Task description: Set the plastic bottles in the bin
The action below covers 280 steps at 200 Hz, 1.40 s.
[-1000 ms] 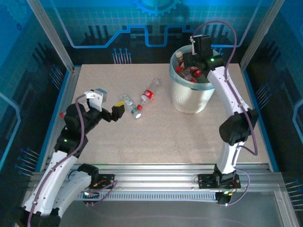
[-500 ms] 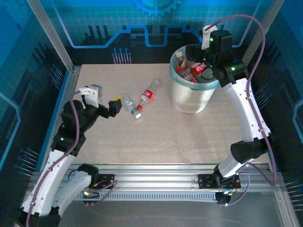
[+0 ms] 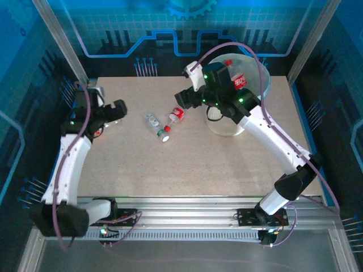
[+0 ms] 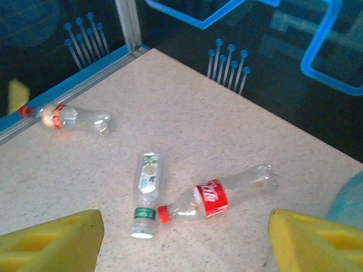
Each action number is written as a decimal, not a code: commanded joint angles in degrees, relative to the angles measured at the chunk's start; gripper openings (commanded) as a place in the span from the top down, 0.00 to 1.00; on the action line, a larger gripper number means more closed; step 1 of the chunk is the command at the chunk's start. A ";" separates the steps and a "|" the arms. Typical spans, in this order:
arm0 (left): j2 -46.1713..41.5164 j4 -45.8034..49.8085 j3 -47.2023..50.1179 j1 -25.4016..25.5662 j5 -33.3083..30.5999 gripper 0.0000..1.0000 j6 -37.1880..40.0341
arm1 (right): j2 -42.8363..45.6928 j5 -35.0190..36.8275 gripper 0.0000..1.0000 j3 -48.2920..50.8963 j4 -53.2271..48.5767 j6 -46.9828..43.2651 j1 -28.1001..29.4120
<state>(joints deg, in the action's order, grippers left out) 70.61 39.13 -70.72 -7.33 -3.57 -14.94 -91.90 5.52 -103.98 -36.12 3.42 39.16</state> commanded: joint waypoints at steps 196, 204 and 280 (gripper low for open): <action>40.42 4.38 -12.66 -22.07 10.65 0.01 -44.50 | -4.34 -6.05 0.24 1.48 0.42 -2.71 4.29; 41.17 4.30 -12.99 -22.02 10.20 0.01 -44.28 | -4.43 -6.22 0.24 1.57 0.43 -2.76 4.35; 47.52 6.78 -16.79 -21.72 5.96 0.18 -36.69 | -4.49 -6.30 0.24 1.59 0.18 -3.09 3.98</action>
<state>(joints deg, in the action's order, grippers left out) 117.82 43.72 -87.18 -28.88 4.51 -54.76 -96.53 -0.30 -102.91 -35.97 1.02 43.66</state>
